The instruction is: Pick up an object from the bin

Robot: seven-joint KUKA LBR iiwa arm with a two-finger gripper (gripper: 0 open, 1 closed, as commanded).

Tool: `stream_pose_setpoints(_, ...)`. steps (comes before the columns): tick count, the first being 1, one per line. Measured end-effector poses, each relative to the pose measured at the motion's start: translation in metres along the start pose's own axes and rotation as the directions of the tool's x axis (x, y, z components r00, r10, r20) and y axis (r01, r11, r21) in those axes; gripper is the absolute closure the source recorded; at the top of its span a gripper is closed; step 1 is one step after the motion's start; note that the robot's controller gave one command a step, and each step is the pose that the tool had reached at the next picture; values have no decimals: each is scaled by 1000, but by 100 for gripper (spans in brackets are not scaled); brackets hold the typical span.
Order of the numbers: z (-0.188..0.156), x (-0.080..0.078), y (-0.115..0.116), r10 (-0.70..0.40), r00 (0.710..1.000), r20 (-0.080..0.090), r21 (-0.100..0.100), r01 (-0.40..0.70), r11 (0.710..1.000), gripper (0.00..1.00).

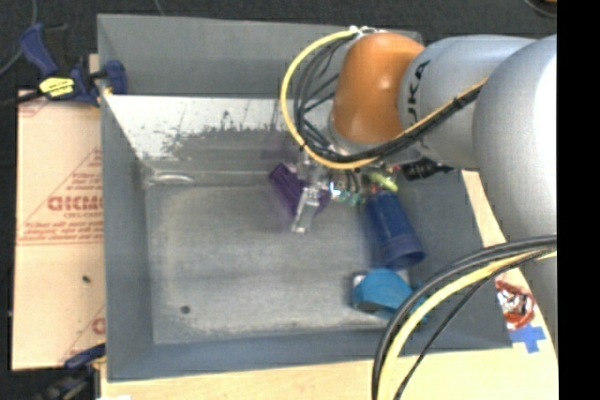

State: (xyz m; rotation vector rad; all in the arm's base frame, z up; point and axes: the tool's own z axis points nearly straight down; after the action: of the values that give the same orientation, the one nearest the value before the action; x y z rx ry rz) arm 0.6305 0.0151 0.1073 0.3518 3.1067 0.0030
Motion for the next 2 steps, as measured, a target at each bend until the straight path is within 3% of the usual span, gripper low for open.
stream_pose_setpoints(1,25,-9,-1,91,995,27,-8,-91,996,0)
stream_pose_setpoints(2,26,-12,-1,91,995,32,-9,-91,996,0)
